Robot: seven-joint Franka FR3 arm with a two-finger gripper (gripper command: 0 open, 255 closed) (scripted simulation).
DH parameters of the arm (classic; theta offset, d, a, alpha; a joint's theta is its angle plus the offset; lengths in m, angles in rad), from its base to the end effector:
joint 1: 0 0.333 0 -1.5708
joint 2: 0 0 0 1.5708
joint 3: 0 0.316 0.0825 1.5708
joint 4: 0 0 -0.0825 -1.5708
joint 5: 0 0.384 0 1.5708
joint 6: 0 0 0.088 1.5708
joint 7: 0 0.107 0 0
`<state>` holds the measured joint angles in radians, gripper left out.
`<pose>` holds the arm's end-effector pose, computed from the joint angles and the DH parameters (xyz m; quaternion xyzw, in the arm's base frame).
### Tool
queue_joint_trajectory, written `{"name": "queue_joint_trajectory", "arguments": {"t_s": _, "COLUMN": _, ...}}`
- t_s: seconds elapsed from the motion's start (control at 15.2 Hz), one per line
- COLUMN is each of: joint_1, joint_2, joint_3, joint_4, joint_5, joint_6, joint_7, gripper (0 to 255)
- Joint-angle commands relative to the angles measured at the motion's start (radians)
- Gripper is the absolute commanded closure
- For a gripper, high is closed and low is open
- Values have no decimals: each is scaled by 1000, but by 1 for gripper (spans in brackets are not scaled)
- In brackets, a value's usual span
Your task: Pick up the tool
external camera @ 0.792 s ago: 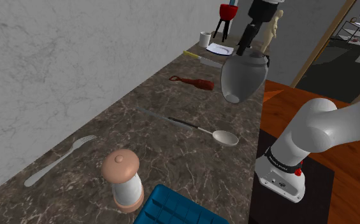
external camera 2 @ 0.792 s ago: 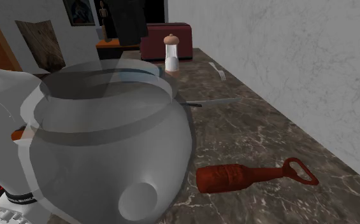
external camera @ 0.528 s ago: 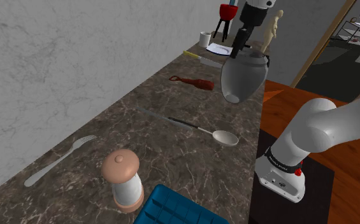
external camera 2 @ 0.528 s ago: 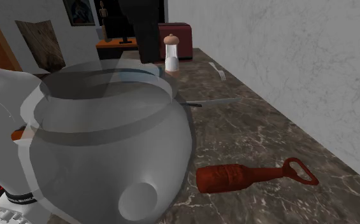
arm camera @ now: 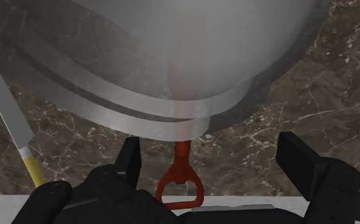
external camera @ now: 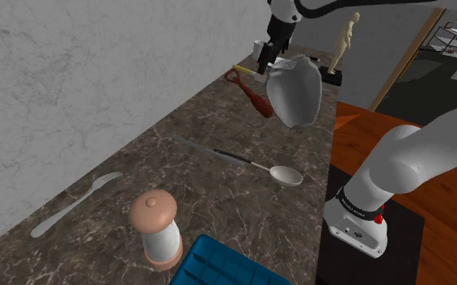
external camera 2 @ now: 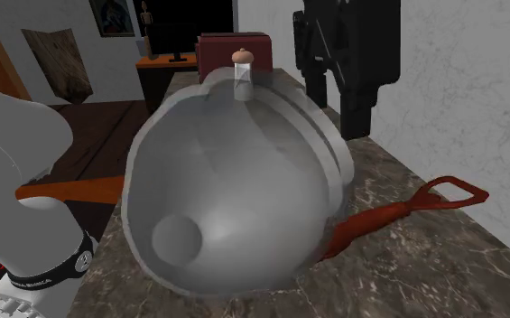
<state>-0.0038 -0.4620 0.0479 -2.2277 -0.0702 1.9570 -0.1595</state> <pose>0.4322 0.0174 0.5709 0.9884 0.1096 0.0923 0.0499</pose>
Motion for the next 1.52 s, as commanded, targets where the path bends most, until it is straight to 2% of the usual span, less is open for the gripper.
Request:
{"name": "queue_joint_trajectory", "arguments": {"t_s": 0.0, "joint_1": -5, "joint_2": 106, "joint_3": 11, "joint_4": 35, "joint_5": -10, "joint_6": -121, "joint_7": 9, "gripper": 0}}
{"name": "queue_joint_trajectory", "arguments": {"t_s": 0.66, "joint_1": -17, "joint_2": 513, "joint_3": 31, "joint_4": 246, "joint_5": -82, "joint_6": -43, "joint_7": 47, "gripper": 0}}
{"name": "queue_joint_trajectory", "arguments": {"t_s": 1.32, "joint_1": -17, "joint_2": 571, "joint_3": 29, "joint_4": 201, "joint_5": -96, "joint_6": 53, "joint_7": 65, "gripper": 0}}
{"name": "queue_joint_trajectory", "arguments": {"t_s": 1.39, "joint_1": -21, "joint_2": 576, "joint_3": 26, "joint_4": 205, "joint_5": -97, "joint_6": 56, "joint_7": 58, "gripper": 255}}
{"name": "queue_joint_trajectory", "arguments": {"t_s": 1.45, "joint_1": -18, "joint_2": 568, "joint_3": 28, "joint_4": 199, "joint_5": -96, "joint_6": 53, "joint_7": 62, "gripper": 255}}
